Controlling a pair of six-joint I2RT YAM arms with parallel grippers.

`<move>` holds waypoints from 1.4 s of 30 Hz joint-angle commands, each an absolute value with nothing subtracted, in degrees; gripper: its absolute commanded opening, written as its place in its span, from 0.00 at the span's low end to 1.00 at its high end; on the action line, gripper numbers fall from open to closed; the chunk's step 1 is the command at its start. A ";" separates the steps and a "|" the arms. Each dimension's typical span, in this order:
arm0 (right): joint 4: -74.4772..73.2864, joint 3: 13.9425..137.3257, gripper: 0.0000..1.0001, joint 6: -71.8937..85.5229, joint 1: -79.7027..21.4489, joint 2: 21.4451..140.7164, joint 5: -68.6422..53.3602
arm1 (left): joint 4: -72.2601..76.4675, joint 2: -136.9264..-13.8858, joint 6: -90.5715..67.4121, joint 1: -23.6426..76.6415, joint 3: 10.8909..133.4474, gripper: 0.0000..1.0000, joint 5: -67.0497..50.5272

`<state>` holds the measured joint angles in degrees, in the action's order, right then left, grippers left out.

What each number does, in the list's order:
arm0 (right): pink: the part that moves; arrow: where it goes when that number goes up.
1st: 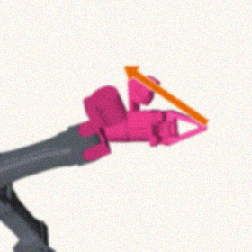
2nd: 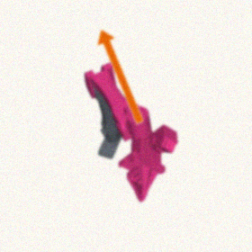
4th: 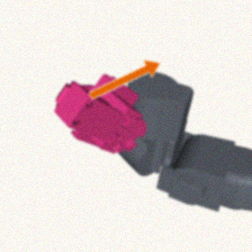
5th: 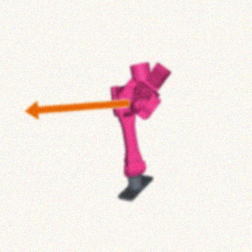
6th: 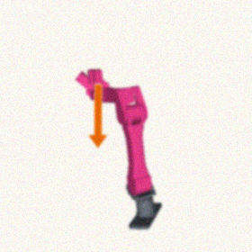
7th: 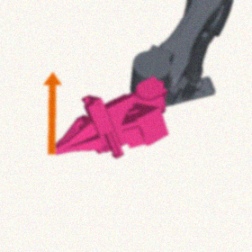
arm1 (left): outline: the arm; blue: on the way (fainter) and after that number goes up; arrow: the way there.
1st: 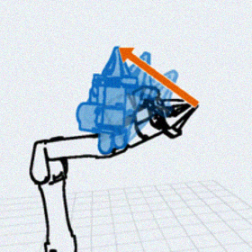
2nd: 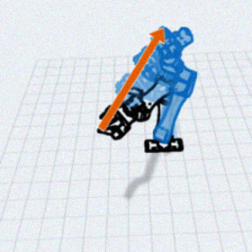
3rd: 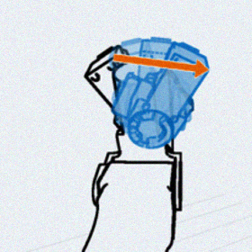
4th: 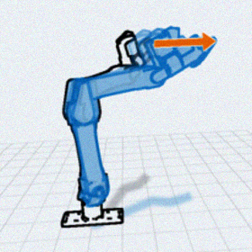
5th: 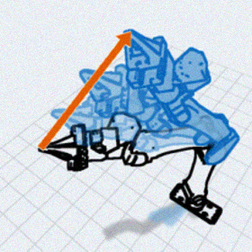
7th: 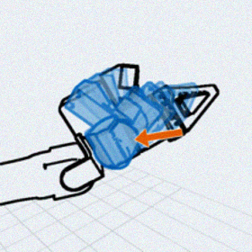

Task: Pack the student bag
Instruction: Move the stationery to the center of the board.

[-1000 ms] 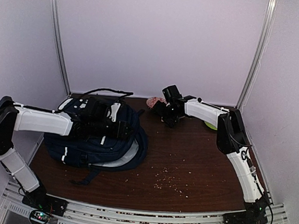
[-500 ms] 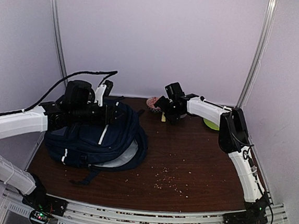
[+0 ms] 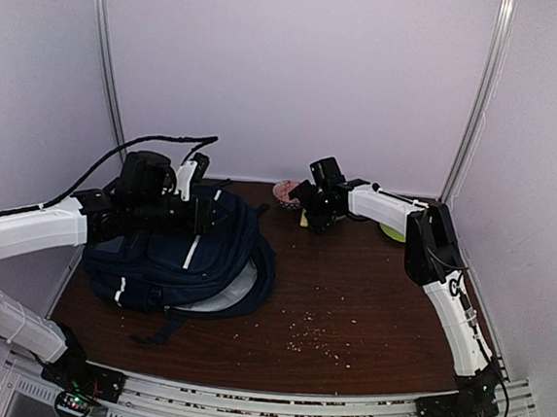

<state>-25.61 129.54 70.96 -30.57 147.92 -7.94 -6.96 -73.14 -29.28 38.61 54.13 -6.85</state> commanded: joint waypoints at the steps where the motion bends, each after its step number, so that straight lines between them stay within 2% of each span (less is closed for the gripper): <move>1: -21.79 131.32 0.99 75.52 -30.29 150.82 -12.80 | -6.18 -72.07 -29.20 38.28 55.63 0.98 -6.57; 11: -14.03 134.42 1.00 82.12 -32.88 155.31 -20.38 | -6.26 -71.94 -29.54 38.32 55.43 0.98 -7.41; 15: -13.81 133.17 0.99 76.71 -33.85 152.66 -20.44 | -6.41 -71.69 -29.72 38.32 55.15 0.98 -7.64; 24: -12.15 113.16 1.00 68.65 -32.08 136.44 -6.16 | -6.33 -71.54 -29.99 38.42 54.77 0.98 -7.34; 32: -10.47 122.09 0.99 72.00 -30.26 144.37 -11.42 | -6.88 -70.72 -30.29 38.58 54.48 0.98 -7.15; 42: -6.97 126.34 1.00 77.86 -30.58 148.40 -9.43 | -8.32 -70.05 -29.83 38.58 54.83 0.98 -6.54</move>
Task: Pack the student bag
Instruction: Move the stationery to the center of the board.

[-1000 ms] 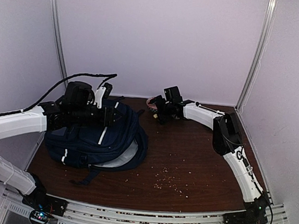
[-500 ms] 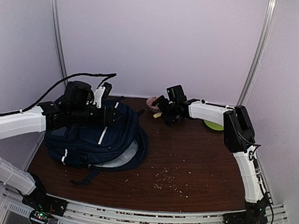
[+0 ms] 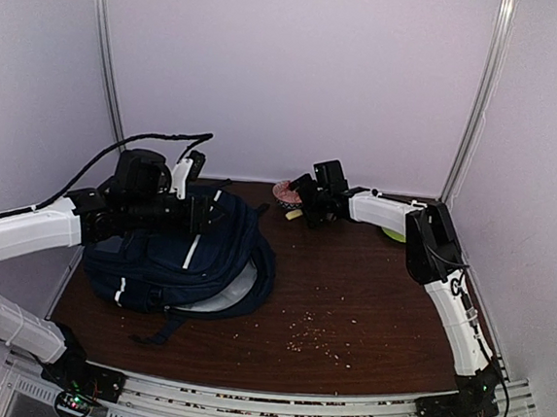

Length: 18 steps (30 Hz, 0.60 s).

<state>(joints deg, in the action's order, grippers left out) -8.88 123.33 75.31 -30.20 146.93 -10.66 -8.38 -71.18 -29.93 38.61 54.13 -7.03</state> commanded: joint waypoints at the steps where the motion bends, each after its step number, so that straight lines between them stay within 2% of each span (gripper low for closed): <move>1: -6.90 126.65 1.00 78.06 -30.67 148.52 -8.97 | -8.47 -69.97 -29.73 38.58 54.92 0.98 -6.51; 6: -6.52 126.02 0.99 79.76 -31.15 148.02 -6.00 | -8.95 -69.81 -29.33 38.60 55.15 0.98 -6.30; 10: -3.62 121.08 1.00 80.62 -31.39 145.02 -1.75 | -8.96 -69.83 -29.11 38.59 55.02 0.98 -6.17; 18: -3.18 125.03 0.99 82.48 -30.85 148.27 -3.47 | -9.31 -70.15 -28.38 38.58 55.37 0.98 -6.13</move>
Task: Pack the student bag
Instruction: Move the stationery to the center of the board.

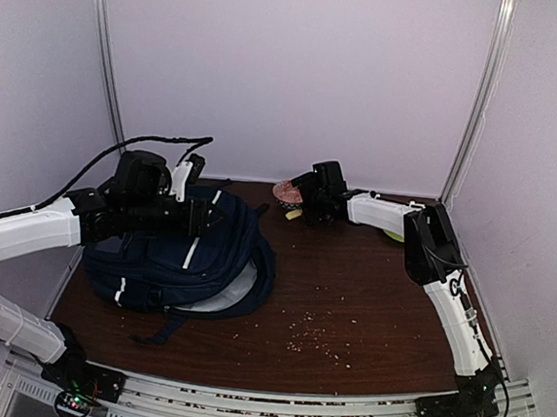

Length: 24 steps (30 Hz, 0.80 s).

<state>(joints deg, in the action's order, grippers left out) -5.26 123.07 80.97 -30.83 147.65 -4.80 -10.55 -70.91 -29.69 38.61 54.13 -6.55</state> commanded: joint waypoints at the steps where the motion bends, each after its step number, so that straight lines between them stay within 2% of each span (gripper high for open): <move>1: -2.08 125.06 0.99 82.79 -30.81 148.53 -3.69 | -9.32 -70.14 -28.28 38.61 55.32 0.98 -6.04; 14: -3.72 132.48 1.00 88.02 -30.84 154.81 -7.45 | -9.92 -71.22 -27.52 38.63 56.46 0.98 -5.71; 24: -19.85 134.85 0.99 81.79 -30.76 152.76 -4.23 | -10.63 -72.16 -27.27 38.58 57.12 0.98 -5.85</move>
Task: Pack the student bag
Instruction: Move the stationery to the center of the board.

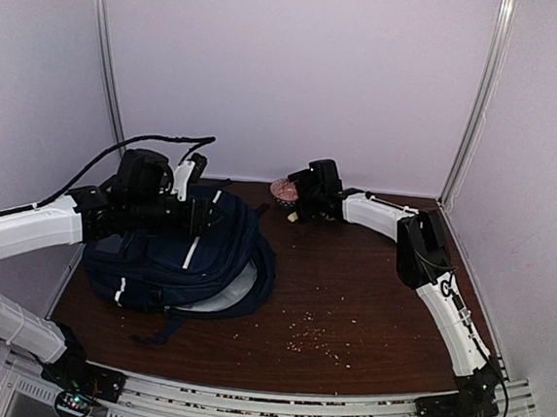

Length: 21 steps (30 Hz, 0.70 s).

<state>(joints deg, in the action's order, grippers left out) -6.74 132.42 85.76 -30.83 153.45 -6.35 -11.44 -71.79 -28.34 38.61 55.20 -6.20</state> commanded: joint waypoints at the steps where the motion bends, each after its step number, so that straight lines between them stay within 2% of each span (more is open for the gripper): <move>1: -20.96 135.18 0.99 81.20 -30.76 152.71 -4.52 | -10.63 -72.16 -27.34 38.58 57.08 0.98 -5.94; 8: -23.45 132.43 0.99 80.74 -30.38 150.79 -7.74 | -9.98 -71.82 -28.22 38.67 56.79 0.98 -6.64; 21: -8.62 104.49 1.00 86.08 -30.15 138.89 -12.59 | -8.26 -68.64 -29.90 39.17 54.30 0.98 -6.95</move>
<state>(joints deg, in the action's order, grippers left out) -8.82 111.33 84.27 -30.39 140.62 -10.83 -11.00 -70.57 -29.12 38.74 55.13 -6.46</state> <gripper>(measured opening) 0.995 0.978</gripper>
